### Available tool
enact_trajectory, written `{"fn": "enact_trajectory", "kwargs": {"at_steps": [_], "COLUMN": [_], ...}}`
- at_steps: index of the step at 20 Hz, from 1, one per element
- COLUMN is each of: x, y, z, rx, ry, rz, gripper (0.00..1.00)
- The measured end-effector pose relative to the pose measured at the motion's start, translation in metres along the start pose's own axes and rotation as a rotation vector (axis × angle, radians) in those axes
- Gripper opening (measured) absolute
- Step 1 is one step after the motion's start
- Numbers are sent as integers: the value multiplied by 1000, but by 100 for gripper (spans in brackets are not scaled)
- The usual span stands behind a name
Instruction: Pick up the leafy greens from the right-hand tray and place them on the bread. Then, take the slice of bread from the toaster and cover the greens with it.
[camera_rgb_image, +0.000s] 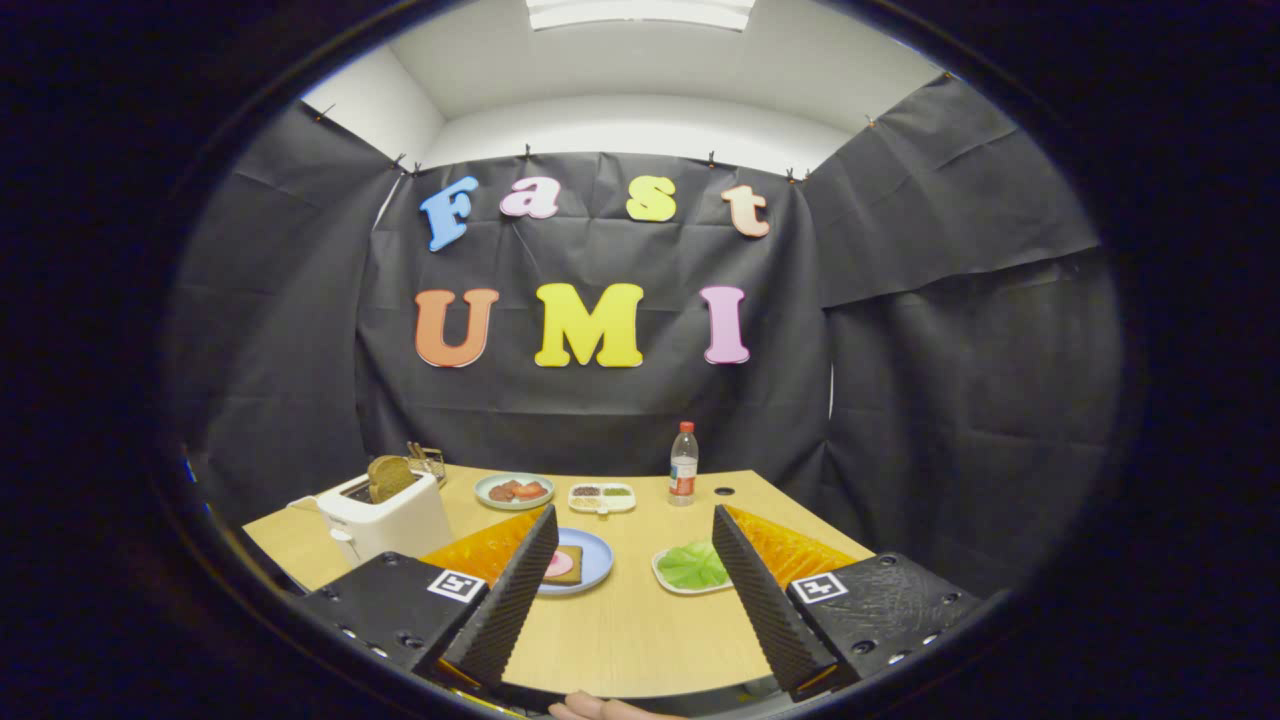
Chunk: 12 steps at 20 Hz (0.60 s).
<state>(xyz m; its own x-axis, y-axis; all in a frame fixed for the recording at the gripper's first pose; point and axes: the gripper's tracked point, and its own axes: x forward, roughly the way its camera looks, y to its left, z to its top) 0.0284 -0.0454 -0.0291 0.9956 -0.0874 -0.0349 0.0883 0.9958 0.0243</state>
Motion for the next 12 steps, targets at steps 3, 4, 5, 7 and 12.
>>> {"fn": "enact_trajectory", "kwargs": {"at_steps": [3,4,5,7,12], "x": [25,36,48,74,149], "y": [-13,-19,-25,-34,-58], "z": [-15,-21,-29,-45,-101], "rx": [7,6,5,-5,-56], "ry": [33,46,59,95,229], "rz": [-14,-24,-33,-49,-78], "gripper": [95,95,95,95,95]}}
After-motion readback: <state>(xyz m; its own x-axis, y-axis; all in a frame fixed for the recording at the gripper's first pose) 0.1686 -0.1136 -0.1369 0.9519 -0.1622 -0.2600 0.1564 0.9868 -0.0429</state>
